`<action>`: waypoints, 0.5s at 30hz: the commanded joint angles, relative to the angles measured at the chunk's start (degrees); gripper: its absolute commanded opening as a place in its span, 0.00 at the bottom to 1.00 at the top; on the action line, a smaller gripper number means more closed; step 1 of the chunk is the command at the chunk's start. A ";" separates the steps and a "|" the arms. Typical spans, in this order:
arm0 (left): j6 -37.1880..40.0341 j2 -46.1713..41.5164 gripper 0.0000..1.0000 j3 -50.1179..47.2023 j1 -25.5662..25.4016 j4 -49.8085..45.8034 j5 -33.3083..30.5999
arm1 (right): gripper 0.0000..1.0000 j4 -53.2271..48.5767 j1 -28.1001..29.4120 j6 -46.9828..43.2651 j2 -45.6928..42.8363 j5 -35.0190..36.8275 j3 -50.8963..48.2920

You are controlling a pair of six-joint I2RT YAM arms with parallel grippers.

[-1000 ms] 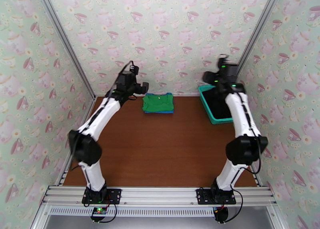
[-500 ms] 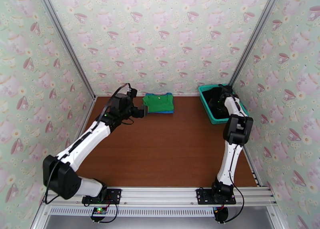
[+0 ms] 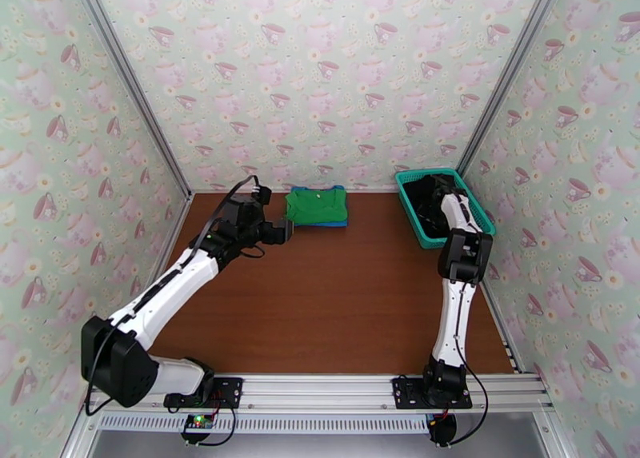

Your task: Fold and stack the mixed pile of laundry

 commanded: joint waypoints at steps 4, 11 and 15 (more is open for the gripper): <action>-1.12 -0.21 0.92 -1.05 -1.16 -2.57 -2.28 | 0.00 -1.85 -0.07 -1.97 0.19 -4.94 0.21; -0.99 -5.25 0.86 -1.49 -1.27 -3.66 -5.41 | 0.00 13.98 -0.25 -1.65 -16.51 -9.89 -15.37; -1.21 -8.15 0.82 -2.58 -1.22 -2.70 -6.35 | 0.00 26.32 -0.23 -0.88 -29.84 -12.94 -26.69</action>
